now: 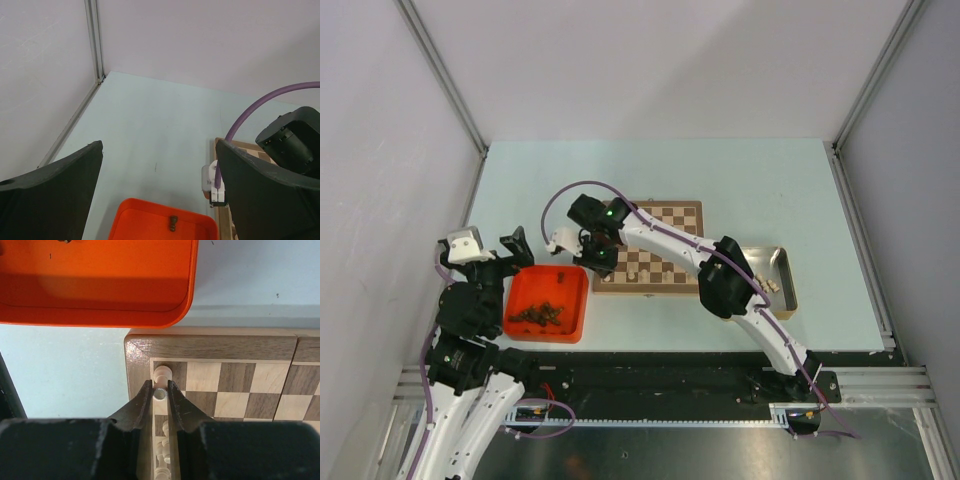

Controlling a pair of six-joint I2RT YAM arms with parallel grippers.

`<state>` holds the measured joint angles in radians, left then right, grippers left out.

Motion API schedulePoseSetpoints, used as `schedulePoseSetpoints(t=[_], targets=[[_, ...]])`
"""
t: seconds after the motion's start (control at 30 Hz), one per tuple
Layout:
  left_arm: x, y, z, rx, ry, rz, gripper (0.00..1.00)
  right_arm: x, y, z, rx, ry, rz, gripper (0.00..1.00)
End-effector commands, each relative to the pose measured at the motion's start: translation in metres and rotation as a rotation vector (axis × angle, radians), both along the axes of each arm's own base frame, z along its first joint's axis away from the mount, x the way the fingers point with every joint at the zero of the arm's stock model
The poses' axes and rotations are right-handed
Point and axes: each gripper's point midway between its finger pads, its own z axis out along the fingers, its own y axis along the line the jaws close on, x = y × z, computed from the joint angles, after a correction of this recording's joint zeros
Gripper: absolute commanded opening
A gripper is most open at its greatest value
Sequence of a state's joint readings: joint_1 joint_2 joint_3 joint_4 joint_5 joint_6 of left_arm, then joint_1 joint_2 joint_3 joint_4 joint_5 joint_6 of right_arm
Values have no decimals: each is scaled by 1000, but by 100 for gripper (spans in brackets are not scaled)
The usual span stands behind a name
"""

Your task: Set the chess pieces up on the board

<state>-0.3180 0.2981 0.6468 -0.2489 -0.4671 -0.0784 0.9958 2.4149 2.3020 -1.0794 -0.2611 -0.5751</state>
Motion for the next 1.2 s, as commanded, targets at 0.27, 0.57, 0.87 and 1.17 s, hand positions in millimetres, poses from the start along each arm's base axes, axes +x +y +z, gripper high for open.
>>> schedulePoseSetpoints(t=[0.27, 0.57, 0.87, 1.17], targets=[[0, 0, 6, -11, -34, -2, 100, 5, 8, 8, 21, -29, -11, 13], [0, 0, 5, -9, -30, -2, 100, 6, 8, 5, 15, -32, -13, 23], [1, 0, 6, -9, -31, -5, 100, 7, 14, 28, 76, -30, -23, 47], [-5, -18, 20, -56, -90, -109, 100, 28, -11, 100, 226, -13, -89, 72]])
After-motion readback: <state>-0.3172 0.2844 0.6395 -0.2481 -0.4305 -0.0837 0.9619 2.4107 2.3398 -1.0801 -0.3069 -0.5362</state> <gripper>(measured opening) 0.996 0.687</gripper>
